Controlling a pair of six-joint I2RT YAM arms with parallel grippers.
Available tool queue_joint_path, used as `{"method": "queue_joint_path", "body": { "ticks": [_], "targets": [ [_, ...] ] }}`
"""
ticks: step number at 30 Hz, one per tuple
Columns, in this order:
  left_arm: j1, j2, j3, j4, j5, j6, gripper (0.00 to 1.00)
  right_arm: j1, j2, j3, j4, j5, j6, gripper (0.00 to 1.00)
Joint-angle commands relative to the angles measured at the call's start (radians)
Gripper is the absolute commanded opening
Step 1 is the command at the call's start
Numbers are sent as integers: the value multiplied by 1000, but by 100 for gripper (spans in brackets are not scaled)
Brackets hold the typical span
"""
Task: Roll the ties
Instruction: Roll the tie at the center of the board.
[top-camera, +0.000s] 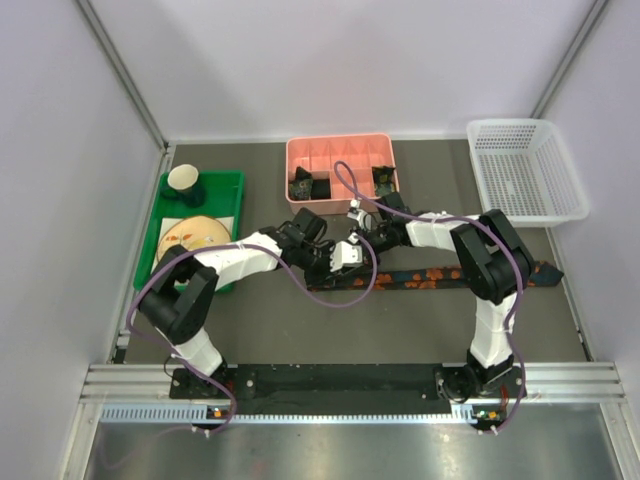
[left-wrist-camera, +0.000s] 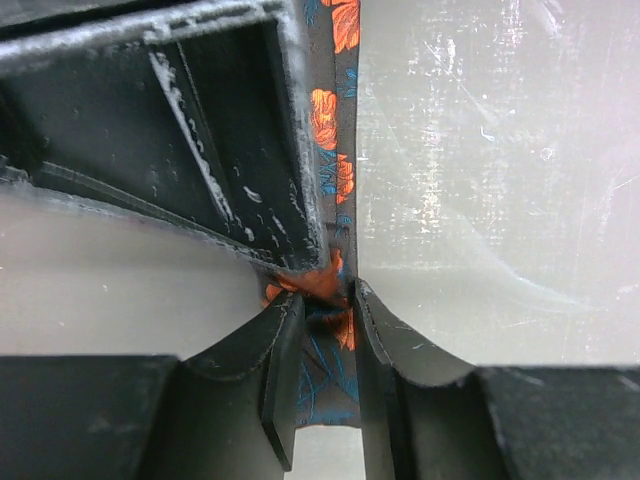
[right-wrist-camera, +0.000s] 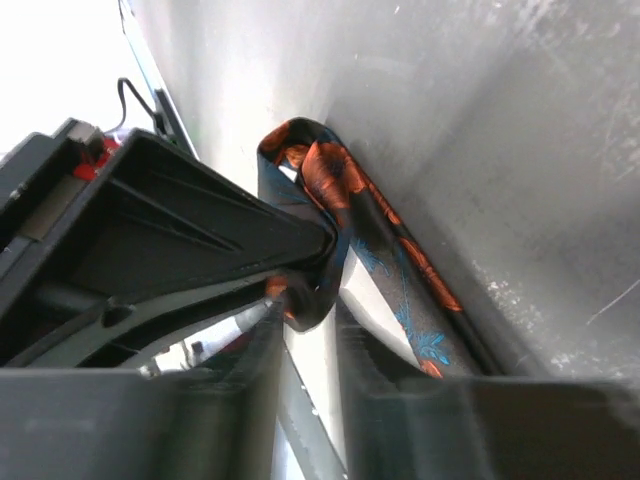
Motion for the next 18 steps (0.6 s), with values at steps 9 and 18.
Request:
{"method": "queue_joint_path", "body": {
  "ticks": [9,18],
  "targets": [
    [31,-53,-11,-38,7,40,76,5,-8,26,-26,33,-75,0],
    [28,13,3,-1,-27,72,84,2,-9,17,-33,18,-88,0]
  ]
}}
